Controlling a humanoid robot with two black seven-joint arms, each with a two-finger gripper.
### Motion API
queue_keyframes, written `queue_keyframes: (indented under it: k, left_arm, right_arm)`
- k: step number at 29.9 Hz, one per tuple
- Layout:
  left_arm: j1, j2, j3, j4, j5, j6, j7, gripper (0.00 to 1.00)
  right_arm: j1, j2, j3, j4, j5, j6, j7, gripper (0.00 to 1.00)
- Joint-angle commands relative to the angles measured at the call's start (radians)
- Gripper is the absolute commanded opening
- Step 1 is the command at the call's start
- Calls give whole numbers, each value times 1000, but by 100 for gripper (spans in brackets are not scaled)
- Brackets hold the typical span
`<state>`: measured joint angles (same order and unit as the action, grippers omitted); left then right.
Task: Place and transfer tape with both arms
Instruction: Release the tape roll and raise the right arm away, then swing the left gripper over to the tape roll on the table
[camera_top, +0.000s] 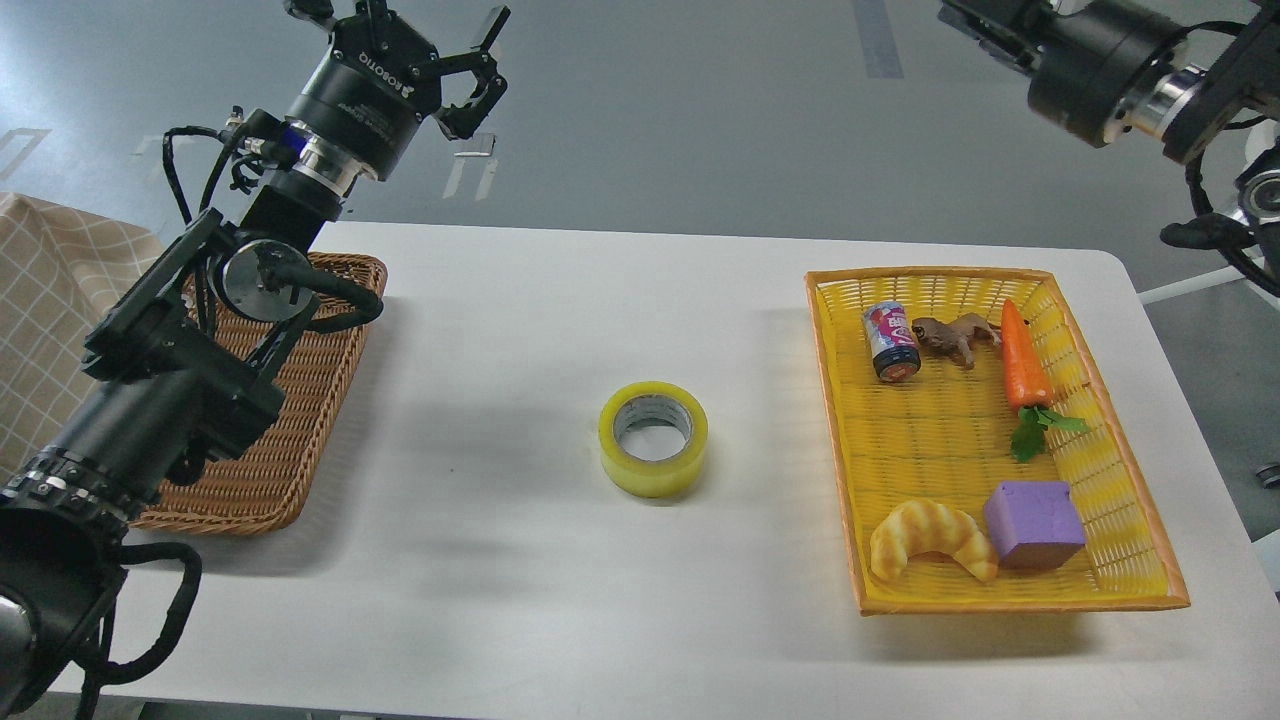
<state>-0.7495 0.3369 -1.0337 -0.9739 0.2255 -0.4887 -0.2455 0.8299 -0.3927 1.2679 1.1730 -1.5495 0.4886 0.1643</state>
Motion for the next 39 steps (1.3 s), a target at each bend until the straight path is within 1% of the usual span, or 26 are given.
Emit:
queue_keyframes:
  k: [1, 4, 8, 10, 14, 22, 25, 29, 35, 39]
  left_arm:
    - [-2, 7, 0, 0, 1, 0, -1, 98]
    - [-4, 10, 0, 0, 3, 0, -1, 98]
    - [-4, 22, 1, 3, 5, 0, -3, 98]
    - [-5, 24, 1, 4, 5, 0, -3, 98]
    - [-5, 46, 4, 4, 5, 0, -3, 98]
    - [-1, 70, 7, 6, 11, 0, -3, 98]
    - [-1, 82, 7, 6, 38, 0, -3, 98]
    - [-7, 82, 4, 6, 72, 0, -5, 98]
    - [-10, 80, 6, 6, 149, 0, -3, 98]
    - [-10, 82, 7, 3, 271, 0, -3, 98]
  right_arm:
    - [-74, 37, 151, 4, 75, 0, 0, 100]
    - [-106, 44, 221, -1, 141, 0, 0, 100]
    - [-146, 84, 272, -10, 310, 0, 0, 100]
    - [-152, 95, 277, -12, 370, 0, 0, 100]
    - [-190, 104, 280, -13, 612, 0, -2, 100]
    - [-209, 104, 280, -26, 838, 0, -2, 100]
    - [-222, 104, 278, -26, 942, 0, -11, 100]
    - [-235, 107, 278, -26, 987, 0, -14, 100]
    - [-233, 170, 278, -53, 990, 0, -25, 100]
    - [-233, 192, 275, -58, 990, 0, -25, 100]
